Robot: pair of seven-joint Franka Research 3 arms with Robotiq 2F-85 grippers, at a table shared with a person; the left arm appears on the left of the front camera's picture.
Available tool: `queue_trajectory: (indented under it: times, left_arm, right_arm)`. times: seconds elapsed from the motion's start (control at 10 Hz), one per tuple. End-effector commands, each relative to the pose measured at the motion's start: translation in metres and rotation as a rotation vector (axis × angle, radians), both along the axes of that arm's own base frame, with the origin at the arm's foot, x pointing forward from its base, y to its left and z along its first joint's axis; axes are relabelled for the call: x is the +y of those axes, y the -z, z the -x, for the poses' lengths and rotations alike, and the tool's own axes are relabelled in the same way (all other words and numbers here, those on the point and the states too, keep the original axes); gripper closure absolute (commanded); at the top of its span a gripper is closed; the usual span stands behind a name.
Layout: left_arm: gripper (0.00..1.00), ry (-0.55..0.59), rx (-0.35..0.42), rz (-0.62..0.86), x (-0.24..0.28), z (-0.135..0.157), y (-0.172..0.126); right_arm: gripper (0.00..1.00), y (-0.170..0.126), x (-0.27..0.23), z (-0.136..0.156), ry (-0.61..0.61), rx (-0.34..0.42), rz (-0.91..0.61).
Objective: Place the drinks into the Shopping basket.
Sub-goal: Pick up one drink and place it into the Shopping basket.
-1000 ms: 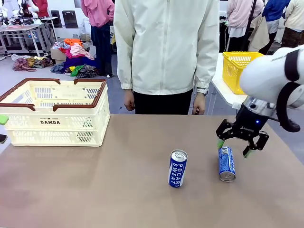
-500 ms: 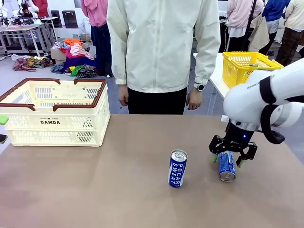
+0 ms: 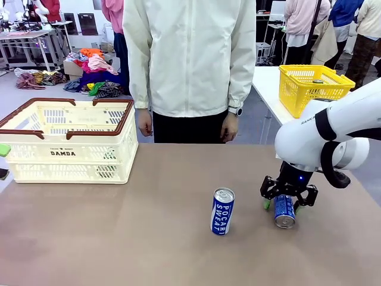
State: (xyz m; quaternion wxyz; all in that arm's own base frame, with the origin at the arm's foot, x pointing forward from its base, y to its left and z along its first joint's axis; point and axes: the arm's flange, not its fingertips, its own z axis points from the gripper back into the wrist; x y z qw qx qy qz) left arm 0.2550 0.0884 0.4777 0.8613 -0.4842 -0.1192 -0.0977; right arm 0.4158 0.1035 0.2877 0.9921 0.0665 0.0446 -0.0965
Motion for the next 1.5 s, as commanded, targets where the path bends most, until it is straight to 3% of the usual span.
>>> queue_trajectory:
  times: [0.0, 0.5, 0.7, 0.9, 1.0, 1.1, 1.3, 1.4]
  left_arm:
    - [0.0, -0.002, 0.006, 0.009, 0.0, 0.002, -0.002]
    - [0.0, -0.002, 0.006, 0.009, 0.0, 0.002, -0.002]
    - [0.0, -0.002, 0.006, 0.009, 0.0, 0.002, -0.002]
    - [0.0, -0.002, 0.006, 0.009, 0.0, 0.002, -0.002]
    - [0.0, -0.002, 0.006, 0.009, 0.0, 0.002, -0.002]
    - [0.0, -0.002, 0.006, 0.009, 0.0, 0.002, -0.002]
    - [0.0, -0.002, 0.006, 0.009, 0.0, 0.002, -0.002]
    - [0.0, -0.002, 0.006, 0.009, 0.0, 0.002, -0.002]
  right_arm:
    - [1.0, -0.001, 0.006, -0.003, 0.025, 0.011, 0.03]
    - [1.0, -0.014, 0.004, 0.0, 0.024, -0.005, 0.034]
    - [1.0, -0.06, 0.001, 0.0, 0.021, -0.065, 0.025]
    - [1.0, -0.148, 0.0, 0.004, 0.019, -0.148, 0.026]
    - [1.0, -0.188, 0.0, 0.004, 0.031, -0.132, -0.024]
    - [1.0, -0.203, 0.002, 0.005, 0.048, -0.134, -0.04]
    - [1.0, -0.192, -0.018, 0.004, 0.059, -0.141, -0.12]
    - [1.0, -0.214, -0.002, 0.015, 0.016, -0.163, -0.048]
